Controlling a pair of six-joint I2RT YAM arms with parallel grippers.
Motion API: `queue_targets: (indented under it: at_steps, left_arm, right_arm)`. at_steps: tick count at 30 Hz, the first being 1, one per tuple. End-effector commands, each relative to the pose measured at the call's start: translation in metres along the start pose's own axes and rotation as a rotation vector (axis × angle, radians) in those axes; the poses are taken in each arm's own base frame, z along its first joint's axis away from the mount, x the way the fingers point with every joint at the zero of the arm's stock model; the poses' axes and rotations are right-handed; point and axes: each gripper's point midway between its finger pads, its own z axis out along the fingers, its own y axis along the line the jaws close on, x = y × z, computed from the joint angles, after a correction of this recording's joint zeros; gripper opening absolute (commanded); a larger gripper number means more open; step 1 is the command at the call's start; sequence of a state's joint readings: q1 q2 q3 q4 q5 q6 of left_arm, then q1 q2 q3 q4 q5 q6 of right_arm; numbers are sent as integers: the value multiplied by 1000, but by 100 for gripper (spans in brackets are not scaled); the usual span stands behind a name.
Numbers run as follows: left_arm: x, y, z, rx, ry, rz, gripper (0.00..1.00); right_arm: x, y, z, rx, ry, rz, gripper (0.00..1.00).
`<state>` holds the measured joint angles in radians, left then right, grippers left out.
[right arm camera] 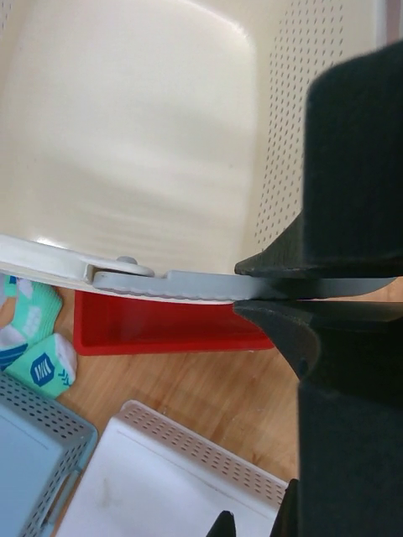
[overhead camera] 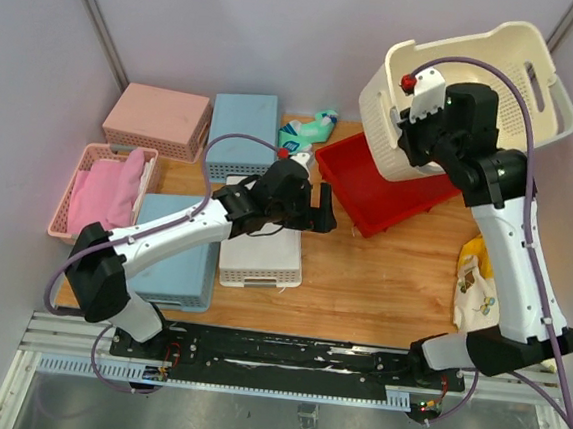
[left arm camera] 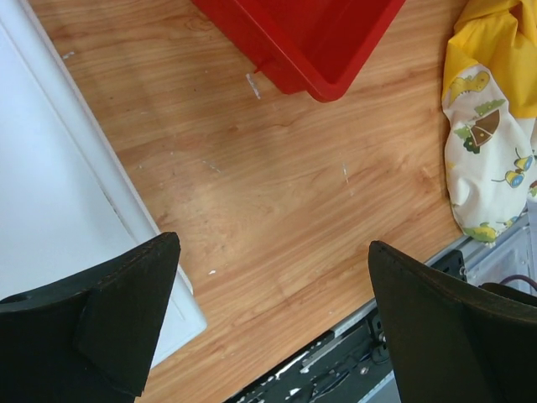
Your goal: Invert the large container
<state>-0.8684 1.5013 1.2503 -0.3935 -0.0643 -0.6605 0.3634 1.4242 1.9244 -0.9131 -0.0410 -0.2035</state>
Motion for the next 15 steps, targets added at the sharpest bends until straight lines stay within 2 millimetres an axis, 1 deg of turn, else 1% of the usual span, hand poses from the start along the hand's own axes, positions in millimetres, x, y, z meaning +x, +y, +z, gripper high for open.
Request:
queue_targets:
  at_steps: [1, 3, 8, 15]
  left_arm:
    - [-6, -20, 7, 64, -11, -14, 99]
    - [-5, -22, 8, 69, -9, -20, 99]
    - [-6, -18, 4, 56, -21, -26, 99]
    - [-4, -12, 0, 36, -27, -26, 99]
  right_arm:
    - [-1, -29, 30, 133, -59, -59, 0]
    - [4, -28, 41, 127, -60, -72, 0]
    - [25, -21, 74, 92, 12, -77, 0]
    - [50, -8, 101, 37, 80, -50, 0]
